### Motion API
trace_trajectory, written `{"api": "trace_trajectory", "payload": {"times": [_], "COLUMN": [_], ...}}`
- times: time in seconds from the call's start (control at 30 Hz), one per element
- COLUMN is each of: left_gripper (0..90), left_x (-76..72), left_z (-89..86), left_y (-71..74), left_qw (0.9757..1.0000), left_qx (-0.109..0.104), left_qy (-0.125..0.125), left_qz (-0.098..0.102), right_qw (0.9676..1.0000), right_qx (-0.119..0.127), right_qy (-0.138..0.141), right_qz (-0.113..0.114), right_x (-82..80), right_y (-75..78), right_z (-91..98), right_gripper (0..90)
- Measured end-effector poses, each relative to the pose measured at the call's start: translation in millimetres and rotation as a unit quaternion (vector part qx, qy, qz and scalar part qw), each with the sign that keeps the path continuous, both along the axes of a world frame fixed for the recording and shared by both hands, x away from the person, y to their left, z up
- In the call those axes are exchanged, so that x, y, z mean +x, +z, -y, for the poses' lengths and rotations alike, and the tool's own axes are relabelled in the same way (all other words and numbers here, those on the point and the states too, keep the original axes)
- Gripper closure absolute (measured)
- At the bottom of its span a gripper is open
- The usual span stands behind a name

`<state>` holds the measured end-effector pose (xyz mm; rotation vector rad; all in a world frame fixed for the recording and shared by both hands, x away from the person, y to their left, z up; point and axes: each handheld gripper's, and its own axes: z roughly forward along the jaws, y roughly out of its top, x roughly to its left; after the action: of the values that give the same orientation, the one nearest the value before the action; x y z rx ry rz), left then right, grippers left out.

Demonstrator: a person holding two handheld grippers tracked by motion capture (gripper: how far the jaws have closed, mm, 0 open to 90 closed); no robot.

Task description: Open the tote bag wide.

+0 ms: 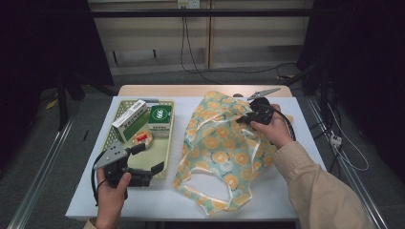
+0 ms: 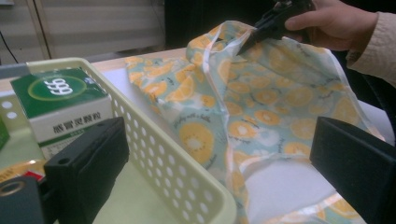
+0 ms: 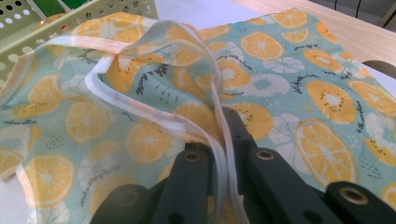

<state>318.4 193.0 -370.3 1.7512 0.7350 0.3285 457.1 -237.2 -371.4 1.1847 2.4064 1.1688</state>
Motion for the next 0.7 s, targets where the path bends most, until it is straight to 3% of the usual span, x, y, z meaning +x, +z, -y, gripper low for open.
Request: {"api": "trace_trajectory", "payload": {"times": [0.33,0.7], "left_gripper": [4.1,4.2], "left_x": [28.2,60.5], "left_z": [-2.7,-6.6], "left_y": [16.3,15.1], "left_qw": [0.9999,0.9993], "left_qx": [0.011,0.022], "left_qy": [0.01,0.029], "left_qz": [0.004,0.007], "right_qw": [1.0,1.0], "right_qx": [0.003,0.004], "right_qy": [0.004,0.006], "right_qz": [0.001,0.0], "right_x": [-1.6,-2.5], "right_y": [0.6,1.0], "right_z": [-1.4,-1.4], "right_gripper": [88.8,88.8]}}
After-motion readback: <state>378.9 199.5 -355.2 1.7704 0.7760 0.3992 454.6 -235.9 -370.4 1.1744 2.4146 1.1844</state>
